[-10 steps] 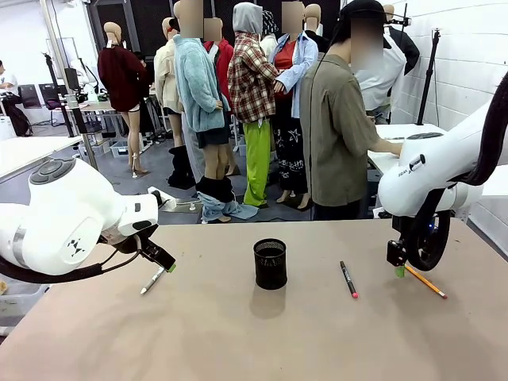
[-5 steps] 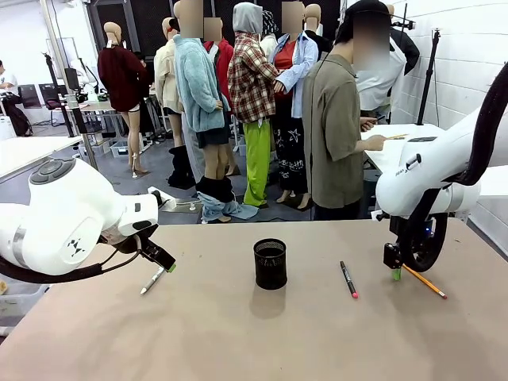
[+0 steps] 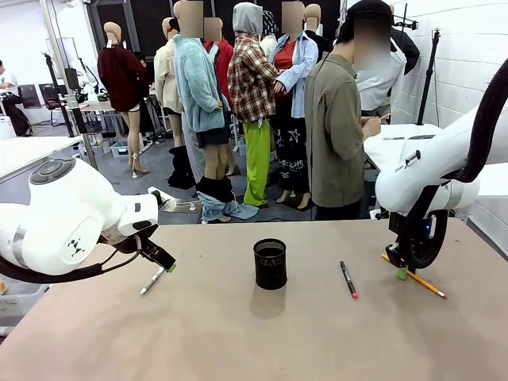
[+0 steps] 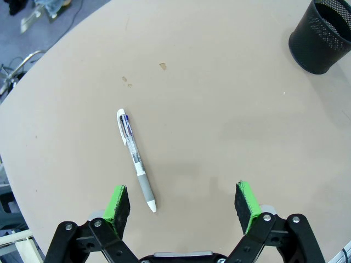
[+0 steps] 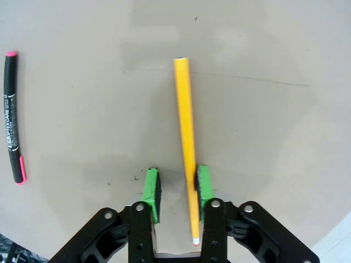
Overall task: Place the pens into the pen holder.
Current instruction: Pick up a writing instrument from the table and place it into the Pen holder.
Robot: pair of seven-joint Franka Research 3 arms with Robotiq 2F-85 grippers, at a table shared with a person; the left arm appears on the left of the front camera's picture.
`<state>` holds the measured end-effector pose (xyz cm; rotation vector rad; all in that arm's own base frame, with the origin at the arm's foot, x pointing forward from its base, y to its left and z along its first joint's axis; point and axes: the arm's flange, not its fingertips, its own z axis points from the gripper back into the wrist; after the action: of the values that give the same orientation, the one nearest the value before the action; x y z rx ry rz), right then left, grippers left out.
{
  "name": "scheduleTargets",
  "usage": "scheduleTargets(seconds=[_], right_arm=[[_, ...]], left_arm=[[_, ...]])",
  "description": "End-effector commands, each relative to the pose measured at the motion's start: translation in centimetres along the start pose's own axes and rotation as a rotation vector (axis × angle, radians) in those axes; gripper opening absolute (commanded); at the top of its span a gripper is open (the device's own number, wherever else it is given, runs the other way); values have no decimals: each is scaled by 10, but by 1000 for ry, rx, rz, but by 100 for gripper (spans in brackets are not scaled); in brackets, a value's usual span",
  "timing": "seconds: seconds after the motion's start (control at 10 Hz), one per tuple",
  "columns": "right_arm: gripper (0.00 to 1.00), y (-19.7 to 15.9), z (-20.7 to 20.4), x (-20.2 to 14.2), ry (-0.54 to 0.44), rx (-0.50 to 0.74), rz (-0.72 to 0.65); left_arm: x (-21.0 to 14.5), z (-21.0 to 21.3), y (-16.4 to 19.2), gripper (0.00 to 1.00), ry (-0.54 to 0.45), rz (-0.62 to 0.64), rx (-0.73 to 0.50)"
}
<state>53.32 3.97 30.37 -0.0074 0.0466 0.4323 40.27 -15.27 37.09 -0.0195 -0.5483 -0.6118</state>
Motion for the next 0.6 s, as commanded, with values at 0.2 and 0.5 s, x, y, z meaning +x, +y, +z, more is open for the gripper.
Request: scheduleTargets(seconds=[0.2, 0.5], right_arm=[[0, 1, -8, 4, 30, 26, 52], [0, 14, 7, -5, -22, 48, 142]], left_arm=[[0, 0, 2, 100, -1, 4, 0], [0, 0, 2, 100, -1, 4, 0]])
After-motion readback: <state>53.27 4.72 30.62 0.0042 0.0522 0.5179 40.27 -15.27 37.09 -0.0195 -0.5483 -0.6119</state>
